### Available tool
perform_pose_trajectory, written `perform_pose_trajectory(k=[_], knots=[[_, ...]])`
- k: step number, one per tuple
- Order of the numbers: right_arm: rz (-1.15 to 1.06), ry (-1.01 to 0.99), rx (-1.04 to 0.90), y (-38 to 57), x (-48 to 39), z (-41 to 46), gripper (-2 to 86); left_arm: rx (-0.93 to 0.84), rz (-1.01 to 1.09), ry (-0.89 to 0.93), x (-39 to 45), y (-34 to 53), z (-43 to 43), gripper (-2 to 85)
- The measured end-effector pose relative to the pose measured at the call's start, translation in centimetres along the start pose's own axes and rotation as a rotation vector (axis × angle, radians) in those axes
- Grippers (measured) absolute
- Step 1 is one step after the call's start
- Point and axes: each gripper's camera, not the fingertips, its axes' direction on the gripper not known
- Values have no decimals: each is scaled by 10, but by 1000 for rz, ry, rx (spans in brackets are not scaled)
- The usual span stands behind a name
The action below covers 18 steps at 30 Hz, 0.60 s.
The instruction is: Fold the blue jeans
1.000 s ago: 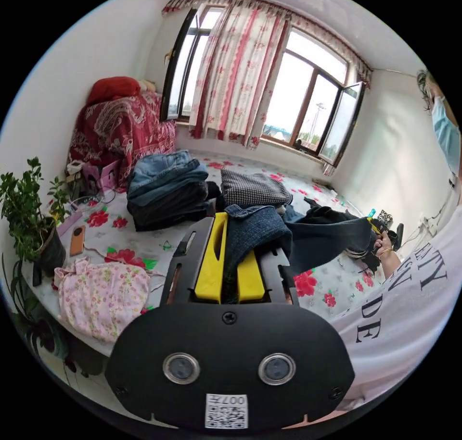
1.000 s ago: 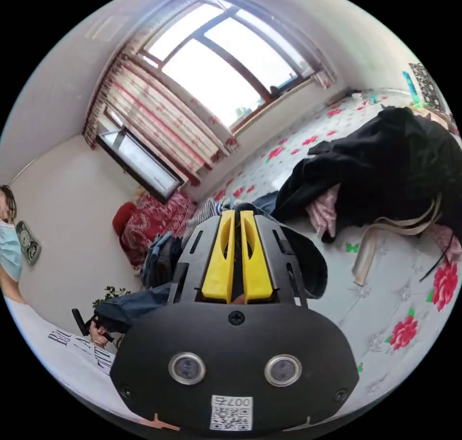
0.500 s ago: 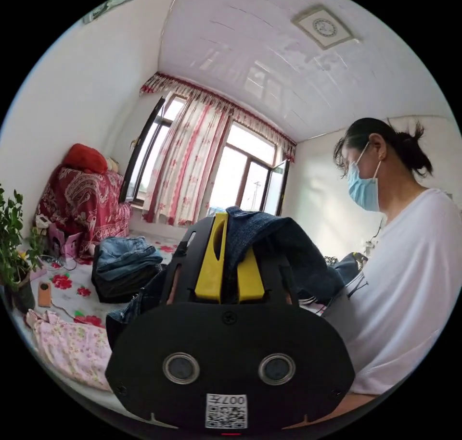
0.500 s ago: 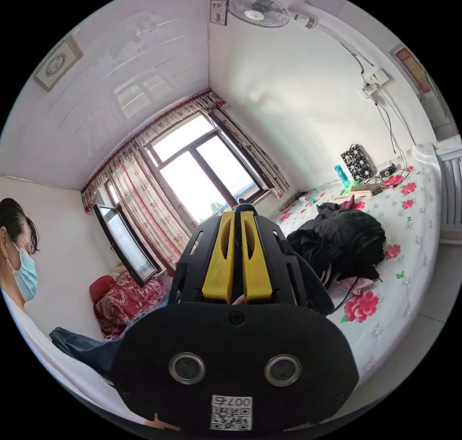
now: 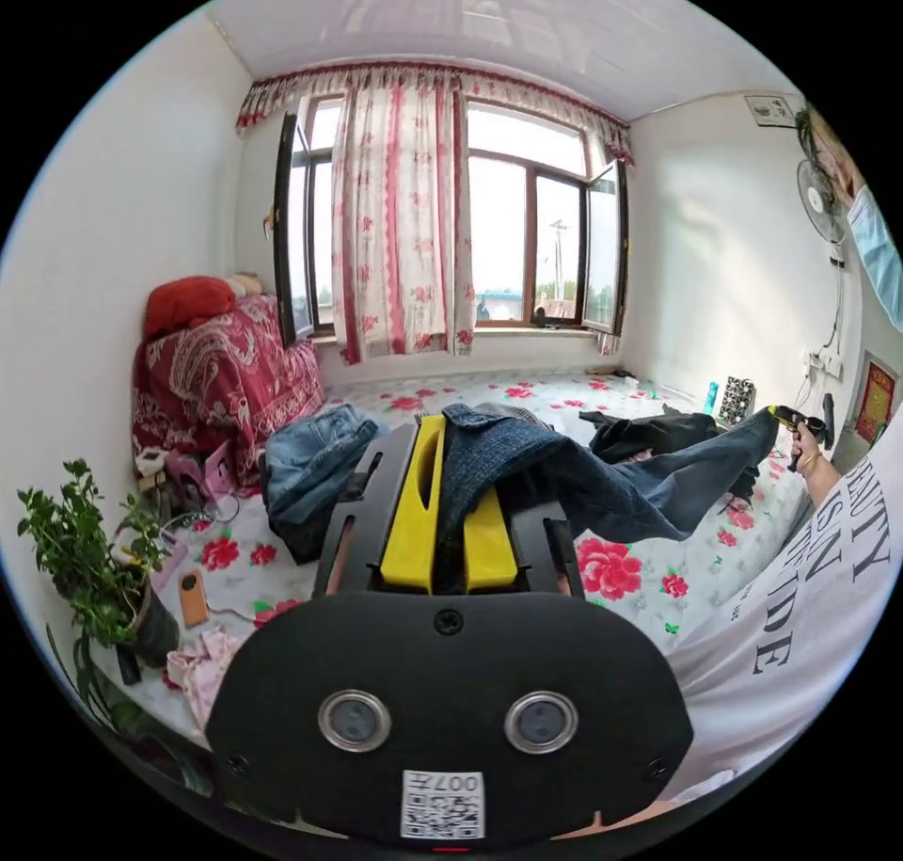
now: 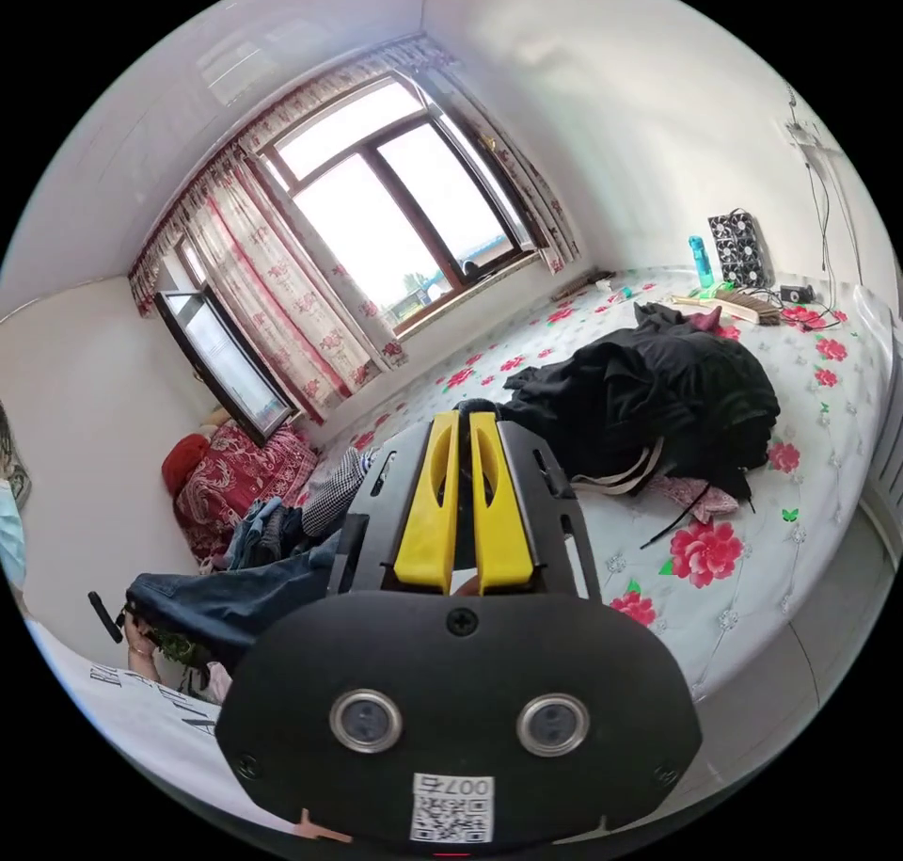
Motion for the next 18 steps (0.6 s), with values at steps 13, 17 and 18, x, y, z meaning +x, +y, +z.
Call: perform_pose_trajectory(k=[13, 17, 18], knots=[[18, 434, -493, -25, 52, 125, 18, -943, -348, 53, 26, 284, 102, 66], [25, 456, -613, 13, 61, 166, 29, -956, -410, -58, 26, 296, 96, 63], [21, 452, -619, 24, 61, 170, 32, -950, -398, -81, 26, 293, 97, 58]])
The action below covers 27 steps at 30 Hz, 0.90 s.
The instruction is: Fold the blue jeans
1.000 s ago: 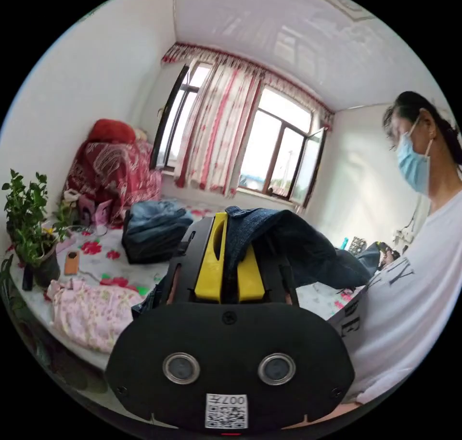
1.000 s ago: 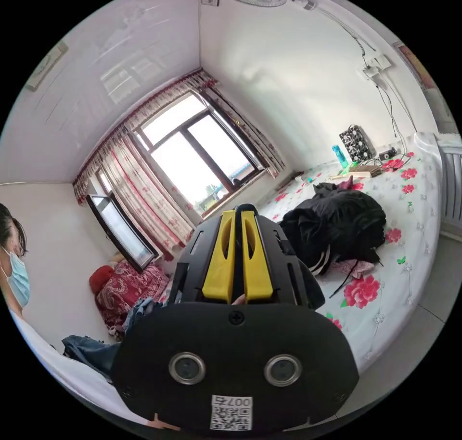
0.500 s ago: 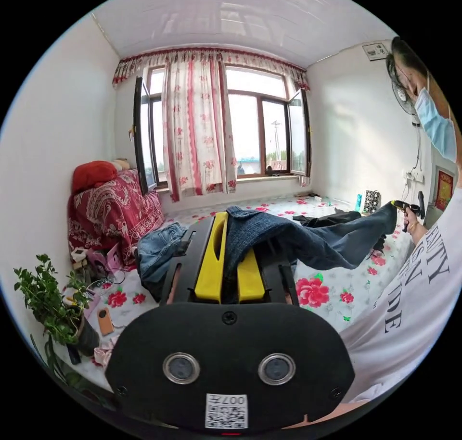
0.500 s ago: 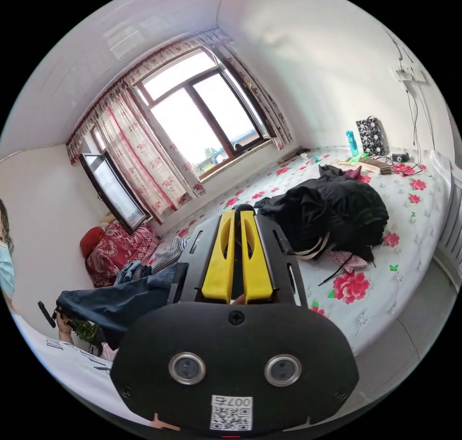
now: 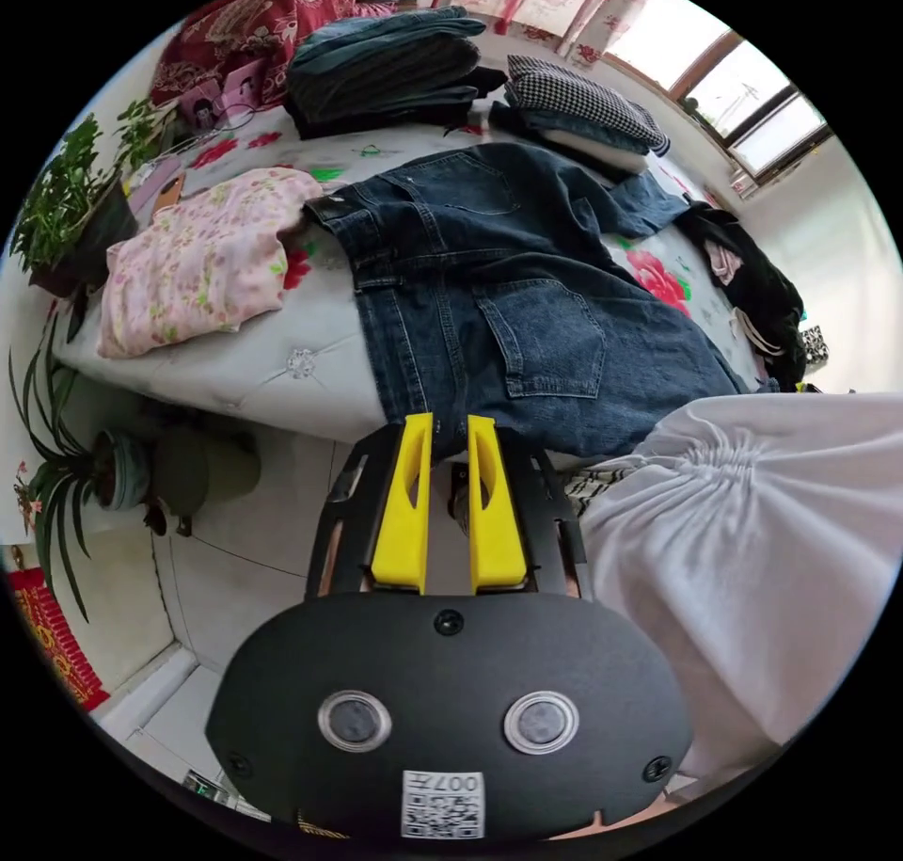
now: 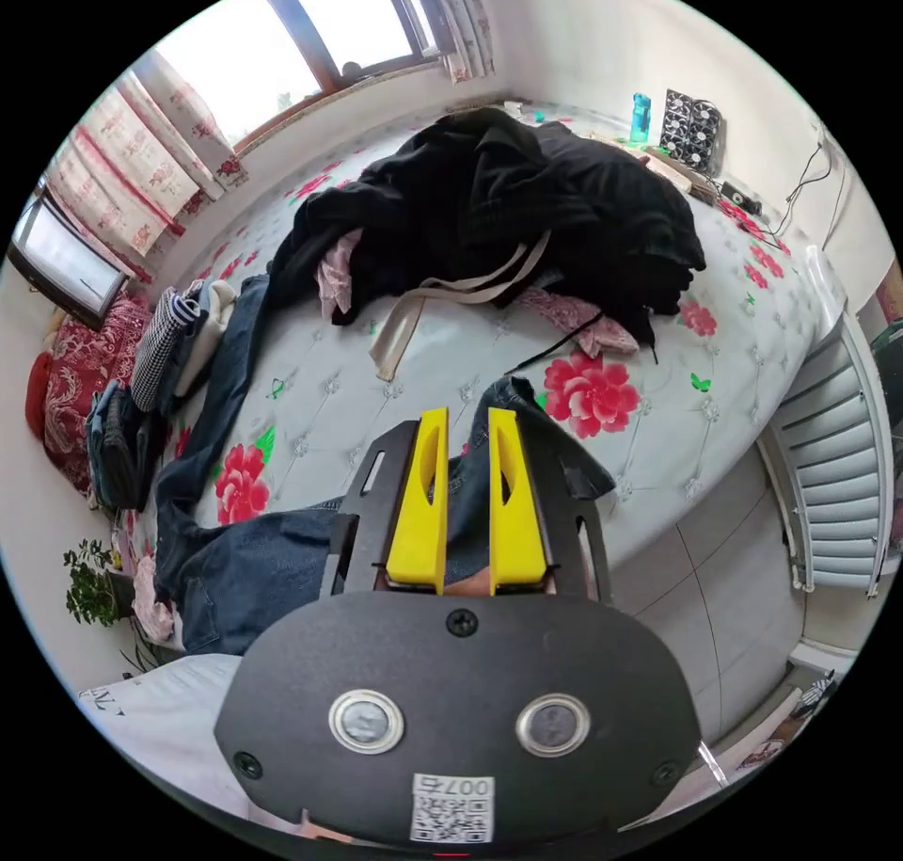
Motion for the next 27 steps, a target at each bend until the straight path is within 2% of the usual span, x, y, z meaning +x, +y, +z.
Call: perform_pose_trajectory(k=[2, 6, 11, 21, 26, 27], knots=[[5, 3, -20, 8, -1, 10, 37, 31, 10, -38, 3, -17, -6, 56], [64, 56, -85, 20, 20, 23, 50, 17, 27, 23, 13, -48, 13, 54], [251, 47, -91, 25, 76, 15, 65, -237, 53, -61, 36, -76, 102, 42], [373, -100, -79, -8, 120, 34, 73, -273, 29, -130, 41, -100, 103, 12], [376, -109, -134, -39, 119, 40, 26, -307, 31, -198, 49, -106, 105, 11], [368, -127, -83, -47, 118, 26, 15, -308, 27, -201, 48, -106, 105, 12]])
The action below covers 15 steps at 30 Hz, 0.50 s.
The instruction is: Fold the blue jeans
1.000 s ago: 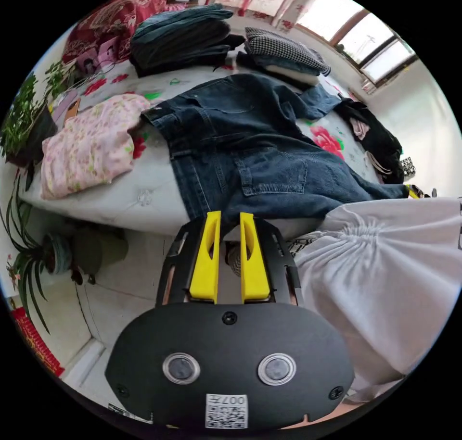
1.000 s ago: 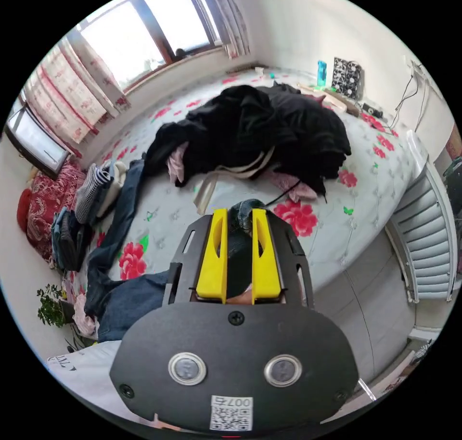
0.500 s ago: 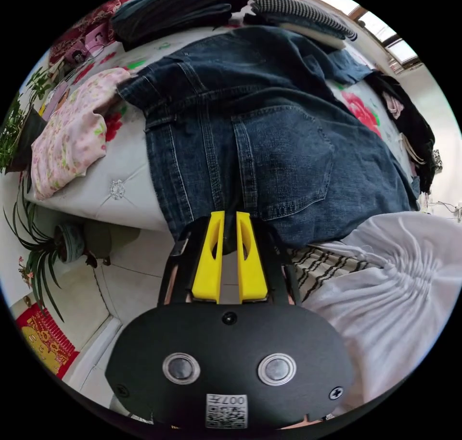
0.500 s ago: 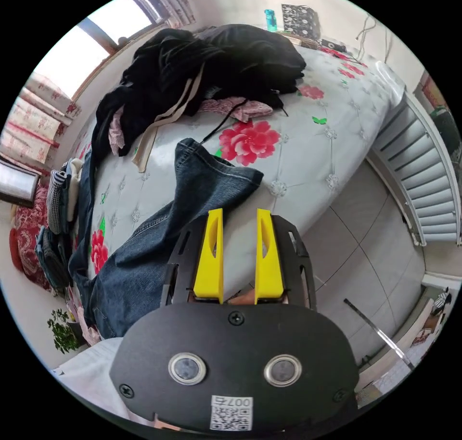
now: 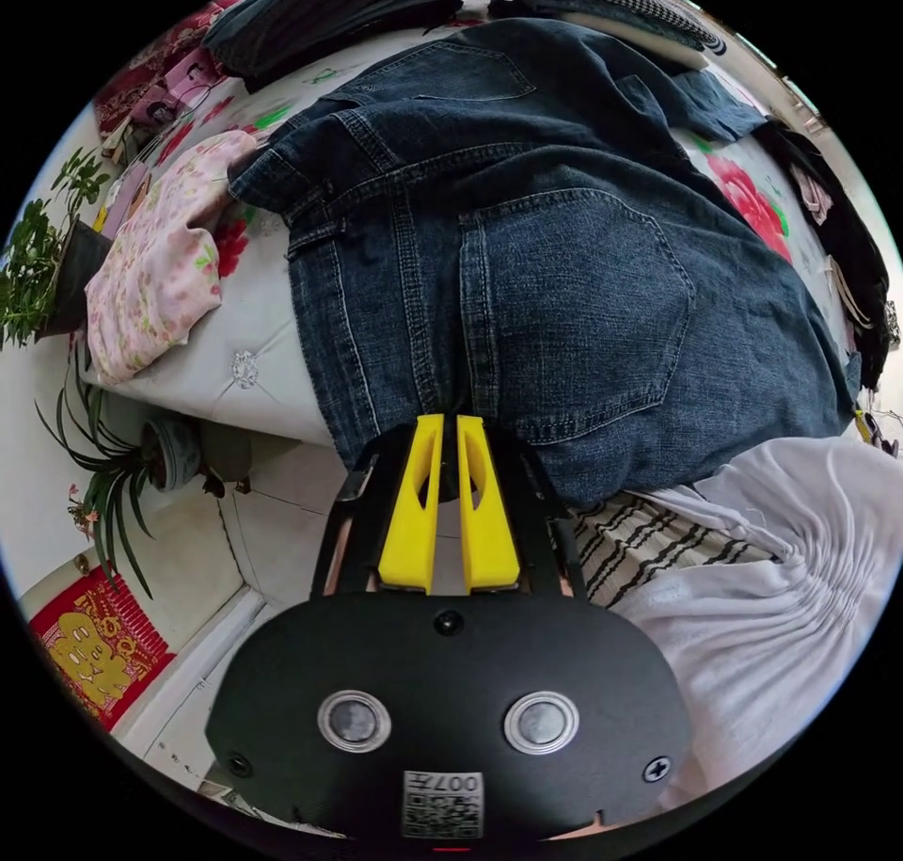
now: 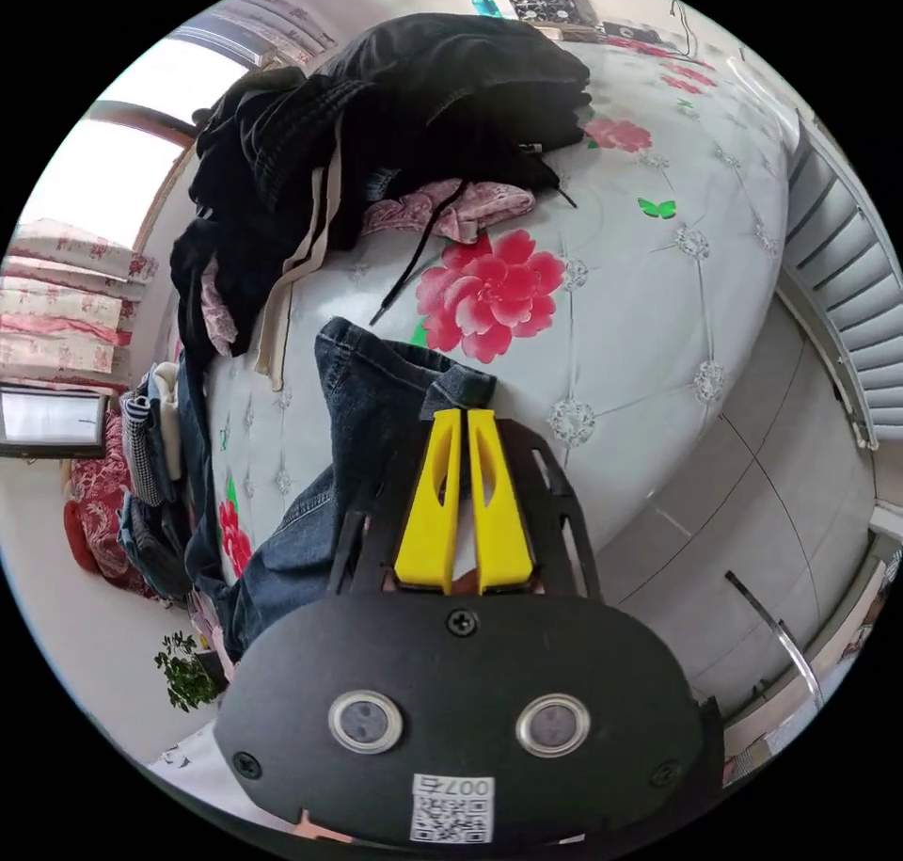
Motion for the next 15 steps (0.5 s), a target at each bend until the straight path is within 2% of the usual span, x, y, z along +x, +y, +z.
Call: perform_pose_trajectory(k=[4, 6, 8, 10, 12, 15], knots=[[-66, -90, 265, -2, -18, -69, 7, -1, 0, 15, 1, 3, -2, 24], [-36, -68, 288, -1, -16, -76, 11, -3, 0, 7, 3, 5, -3, 26], [8, 13, 256, -2, -7, -66, 20, -9, 4, -14, 4, 7, -2, 26], [56, 118, 127, -2, 15, -43, 36, -12, 4, -17, 2, 10, -3, 24], [59, 106, 71, 6, 30, -35, 51, -14, -8, -10, 0, 14, -4, 18], [19, 103, 95, 26, 45, -38, 62, -8, -20, -7, -3, 24, -9, 4]])
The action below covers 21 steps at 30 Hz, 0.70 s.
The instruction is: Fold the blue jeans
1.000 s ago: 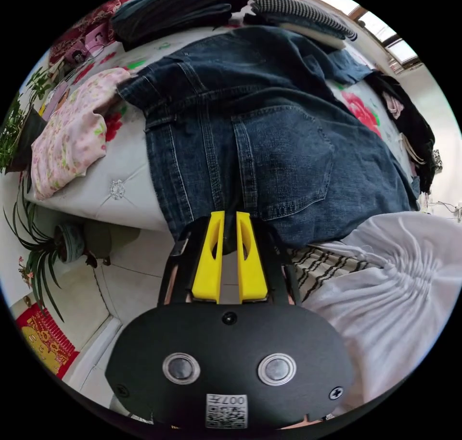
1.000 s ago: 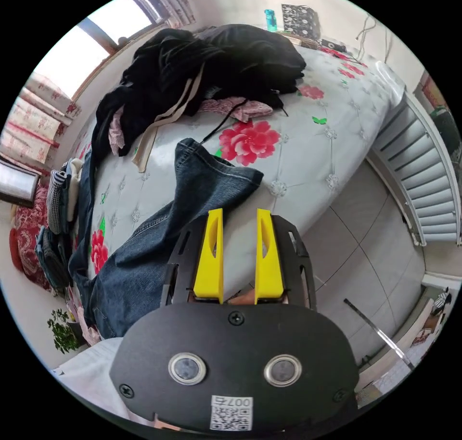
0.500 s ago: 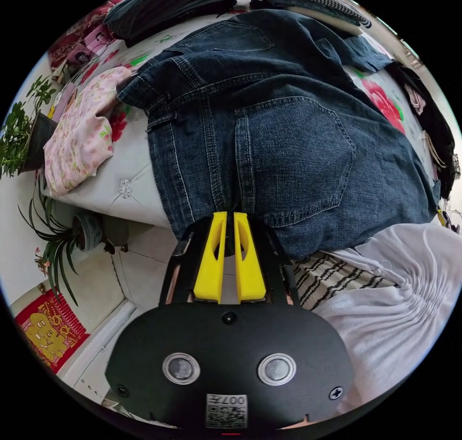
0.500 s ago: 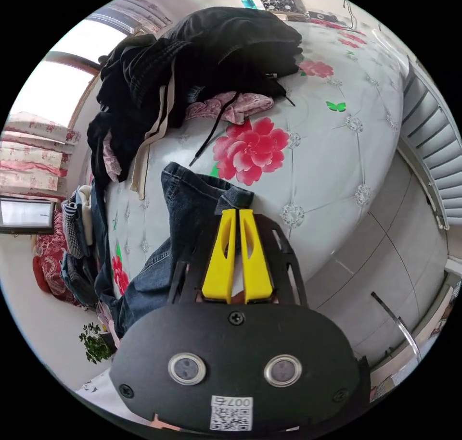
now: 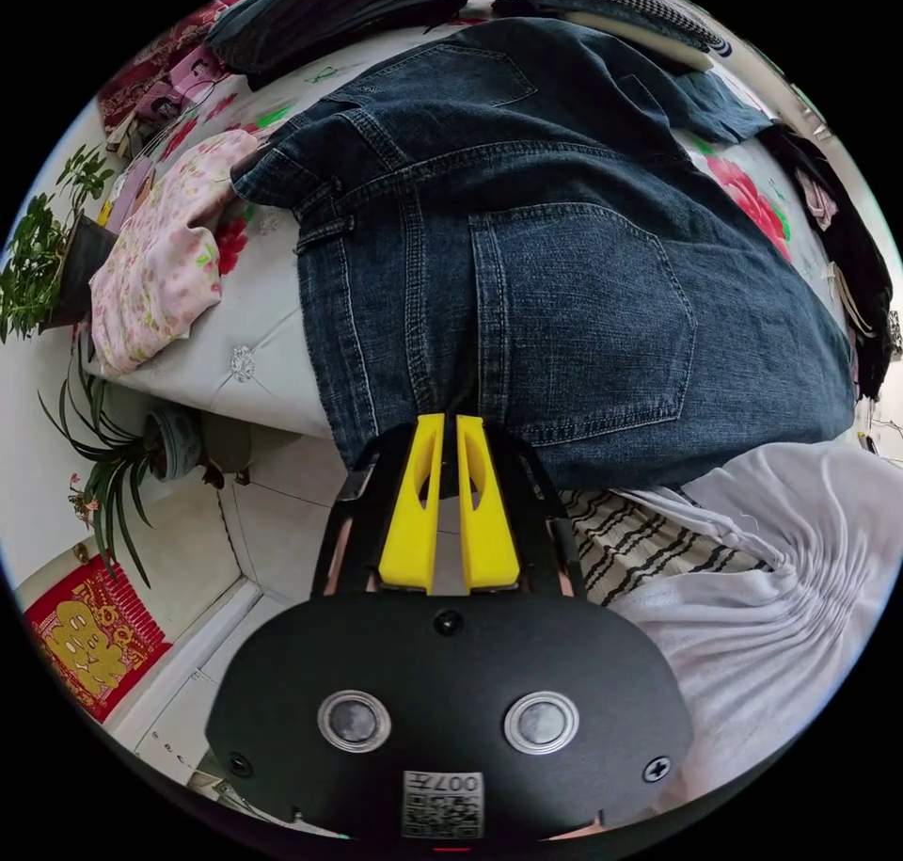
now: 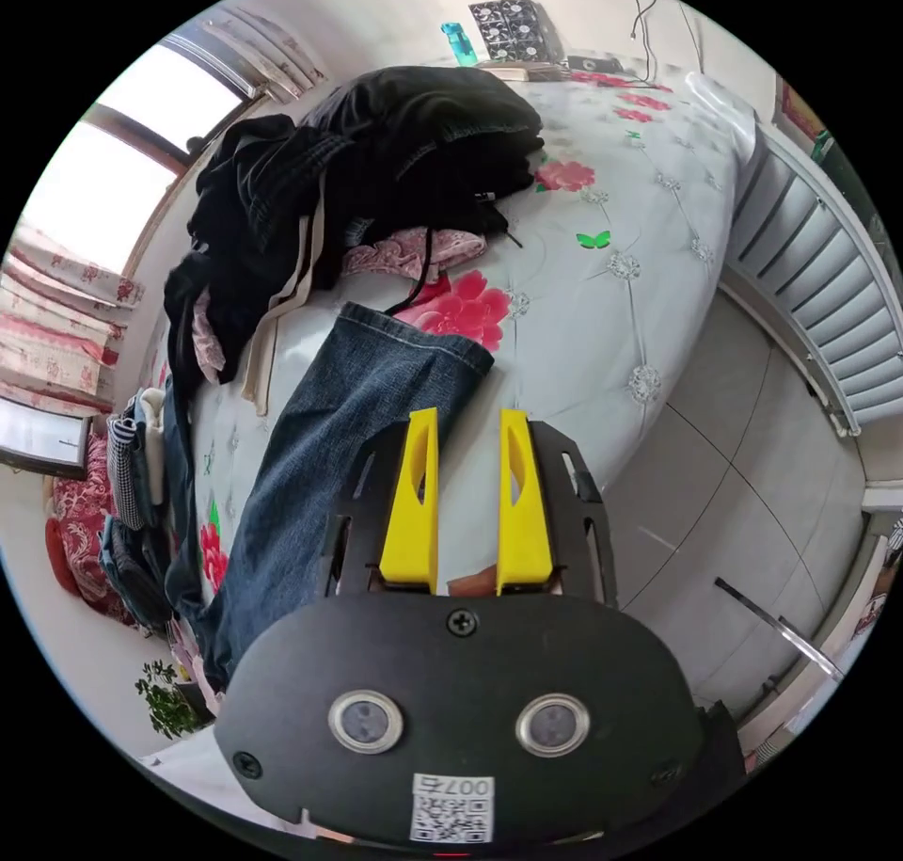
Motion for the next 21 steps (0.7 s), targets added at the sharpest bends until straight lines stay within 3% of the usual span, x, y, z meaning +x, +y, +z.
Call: perform_pose_trajectory(k=[5, 11, 21], knots=[[-10, -78, -57, -2, 24, 4, 70, 90, -13, 26, -8, 22, -28, -8], [-152, -132, 40, -13, -1, -20, 64, 233, -104, 119, -31, 30, -63, -9], [-574, -351, -136, -27, -177, 17, 77, 324, -154, 103, -67, -11, -88, -1]])
